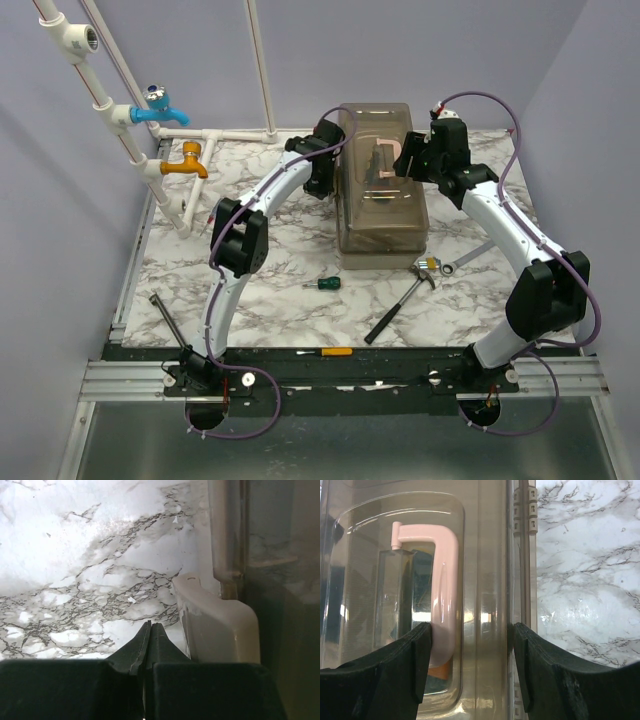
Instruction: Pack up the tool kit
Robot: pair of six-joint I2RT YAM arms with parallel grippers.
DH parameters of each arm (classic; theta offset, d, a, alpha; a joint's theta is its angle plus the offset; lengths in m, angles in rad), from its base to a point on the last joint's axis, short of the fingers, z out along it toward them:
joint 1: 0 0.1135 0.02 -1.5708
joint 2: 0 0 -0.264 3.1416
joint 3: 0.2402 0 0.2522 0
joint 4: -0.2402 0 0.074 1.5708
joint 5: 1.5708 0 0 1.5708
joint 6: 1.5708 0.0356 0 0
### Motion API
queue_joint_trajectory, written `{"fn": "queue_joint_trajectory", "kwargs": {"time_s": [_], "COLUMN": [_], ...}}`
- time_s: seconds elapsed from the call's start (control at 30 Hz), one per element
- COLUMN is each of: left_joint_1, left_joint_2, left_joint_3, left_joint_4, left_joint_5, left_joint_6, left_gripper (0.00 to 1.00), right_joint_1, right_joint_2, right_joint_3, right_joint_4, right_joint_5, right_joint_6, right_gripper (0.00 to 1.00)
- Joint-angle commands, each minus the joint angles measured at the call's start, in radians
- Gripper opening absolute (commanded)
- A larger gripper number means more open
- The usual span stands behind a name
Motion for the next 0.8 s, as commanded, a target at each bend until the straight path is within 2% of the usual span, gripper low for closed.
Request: {"fn": "queue_joint_trajectory", "kwargs": {"time_s": [0.0,0.2,0.33,0.47,0.63,0.77], "left_joint_1": [-0.046,-0.042,-0.039,-0.035,-0.019,0.011], "left_joint_2": [0.039,-0.043,-0.073,-0.129,-0.214,-0.390], "left_joint_3": [-0.001,-0.161,-0.205,-0.317,-0.432,-0.621], "left_joint_4": [-0.004,0.252,0.367,0.539,0.597,0.668], "left_joint_5": [0.013,0.356,0.486,0.589,0.523,0.394], "left_joint_6": [0.054,0.002,-0.063,-0.145,-0.162,-0.122], "left_gripper": [0.00,0.00,0.00,0.00,0.00,0.00], "right_joint_1": [0.025,0.025,0.024,0.025,0.024,0.023], "right_joint_2": [0.050,0.045,0.052,0.058,0.039,-0.023], "right_joint_3": [-0.003,-0.016,-0.028,-0.048,-0.056,-0.056], "right_joint_4": [-0.065,-0.034,-0.012,0.016,0.017,0.004], "right_joint_5": [-0.130,-0.180,-0.216,-0.254,-0.232,-0.149], "right_joint_6": [-0.010,0.009,0.029,0.049,0.051,0.033], "right_gripper": [0.50,0.49,0.49,0.49,0.50,0.54]}}
